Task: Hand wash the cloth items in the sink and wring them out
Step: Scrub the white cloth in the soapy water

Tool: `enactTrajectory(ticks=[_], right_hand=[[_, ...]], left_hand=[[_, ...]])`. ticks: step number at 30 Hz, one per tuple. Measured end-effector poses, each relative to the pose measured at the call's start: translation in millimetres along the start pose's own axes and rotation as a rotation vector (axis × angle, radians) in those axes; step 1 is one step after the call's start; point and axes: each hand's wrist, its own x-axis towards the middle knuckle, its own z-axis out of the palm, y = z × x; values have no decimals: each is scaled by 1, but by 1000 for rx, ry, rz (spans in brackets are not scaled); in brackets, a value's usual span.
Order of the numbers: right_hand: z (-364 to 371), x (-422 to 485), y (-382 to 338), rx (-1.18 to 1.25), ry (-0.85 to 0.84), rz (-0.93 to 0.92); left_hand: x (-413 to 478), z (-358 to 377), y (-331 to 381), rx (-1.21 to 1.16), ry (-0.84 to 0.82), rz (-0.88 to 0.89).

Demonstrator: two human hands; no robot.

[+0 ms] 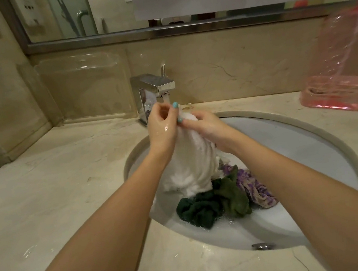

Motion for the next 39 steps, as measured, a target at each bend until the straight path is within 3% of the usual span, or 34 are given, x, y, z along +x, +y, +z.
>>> enactTrajectory(ticks=[3,8,12,16,19,21,25,28,31,35,39], right_hand=[[5,2,-4,-7,97,-55],[0,12,-32,273,337,-162],[-26,15,-24,437,539,-118],[-41,12,-8,521,653,-8],[-46,9,1,589,653,97],[-42,7,9,537,574,261],[-10,-1,23,385,209,490],[12,-8,22,496,-71,583],[15,-9,26,576,-242,684],[18,1,22,670,-153,519],[25,12,15,371,205,245]], left_hand=[[-2,-6,-2,-63,-50,-109],[-12,-5,-3,-8,-498,-383],[-18,-5,-3,238,-727,-379],[-20,-1,-1,297,-786,-443],[-19,-8,2,133,-687,-433],[-16,-12,3,9,-501,-335],[-2,-4,7,-122,-87,-229],[-2,3,6,-353,58,-347],[-3,2,-1,-489,177,-460],[-1,-1,-3,-3,132,-293],[-11,5,-3,137,70,-300]])
